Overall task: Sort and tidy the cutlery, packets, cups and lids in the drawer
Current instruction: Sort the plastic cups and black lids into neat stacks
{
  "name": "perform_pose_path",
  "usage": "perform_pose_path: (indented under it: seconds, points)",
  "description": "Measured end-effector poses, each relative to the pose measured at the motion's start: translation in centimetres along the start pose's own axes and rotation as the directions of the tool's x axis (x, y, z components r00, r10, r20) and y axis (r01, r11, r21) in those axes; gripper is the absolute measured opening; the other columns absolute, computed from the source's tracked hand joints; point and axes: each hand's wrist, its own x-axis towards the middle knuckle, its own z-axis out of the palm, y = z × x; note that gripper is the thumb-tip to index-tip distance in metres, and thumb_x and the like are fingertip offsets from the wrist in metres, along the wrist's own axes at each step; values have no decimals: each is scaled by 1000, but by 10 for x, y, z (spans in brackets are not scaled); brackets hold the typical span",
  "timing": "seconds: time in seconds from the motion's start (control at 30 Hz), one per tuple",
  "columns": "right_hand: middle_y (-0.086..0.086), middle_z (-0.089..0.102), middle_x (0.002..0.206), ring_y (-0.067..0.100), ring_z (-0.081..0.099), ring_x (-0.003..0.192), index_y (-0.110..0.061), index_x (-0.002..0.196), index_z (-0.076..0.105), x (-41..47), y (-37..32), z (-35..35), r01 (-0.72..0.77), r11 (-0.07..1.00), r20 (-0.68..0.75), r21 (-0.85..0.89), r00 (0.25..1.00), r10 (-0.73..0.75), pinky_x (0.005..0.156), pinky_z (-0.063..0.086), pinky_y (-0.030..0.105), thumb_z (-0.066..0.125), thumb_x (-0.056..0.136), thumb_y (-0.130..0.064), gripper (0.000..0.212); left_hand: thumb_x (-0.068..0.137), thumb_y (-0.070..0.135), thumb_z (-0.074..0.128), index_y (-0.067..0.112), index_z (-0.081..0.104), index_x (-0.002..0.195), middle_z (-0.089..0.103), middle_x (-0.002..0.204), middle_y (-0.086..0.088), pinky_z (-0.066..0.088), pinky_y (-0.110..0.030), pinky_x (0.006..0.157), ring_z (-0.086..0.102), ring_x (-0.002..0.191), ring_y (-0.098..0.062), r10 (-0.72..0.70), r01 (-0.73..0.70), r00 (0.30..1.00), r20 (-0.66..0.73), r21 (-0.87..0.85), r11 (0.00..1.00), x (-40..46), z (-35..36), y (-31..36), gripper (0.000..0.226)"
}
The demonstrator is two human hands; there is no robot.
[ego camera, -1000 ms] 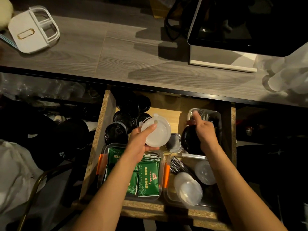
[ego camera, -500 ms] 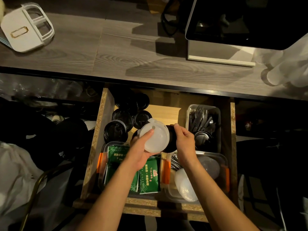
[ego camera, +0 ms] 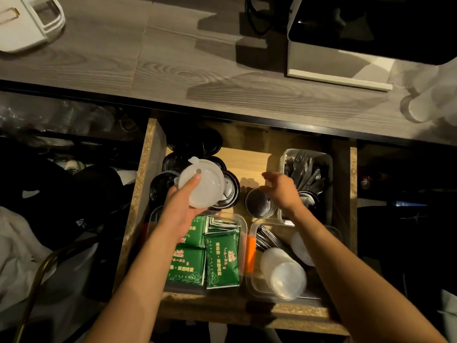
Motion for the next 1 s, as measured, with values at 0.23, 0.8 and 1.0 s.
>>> perform_pose_path:
  seconds: [0.23, 0.8, 1.0]
  points:
    - [5, 69, 119, 26, 62, 109, -21, 121, 68, 30, 6, 19, 279, 824, 276, -494, 949, -156, 99, 46, 39, 62, 91, -23, 30, 93, 24, 67, 15, 54, 131, 63, 122, -6, 58, -37, 82, 62, 112, -24, 26, -27, 1000, -5, -31, 999, 24, -2, 8, 41]
    - [13, 75, 97, 25, 69, 90, -5, 102, 75, -39, -20, -25, -63, 993, -270, 95, 959, 87, 73, 45, 23, 65, 91, -10, 16, 93, 26, 67, 17, 51, 131, 56, 127, -8, 55, -32, 65, 58, 108, -23, 42, -43, 998, 36, 25, 999, -26, 8, 29, 42]
    - [14, 74, 90, 18, 65, 74, -3, 91, 75, -43, -18, -2, -199, 966, -191, 165, 954, 229, 62, 49, 20, 57, 94, -8, 18, 93, 26, 66, 16, 49, 126, 56, 121, -6, 52, -36, 67, 58, 100, -19, 24, -25, 999, 39, 43, 999, -30, 2, 25, 39]
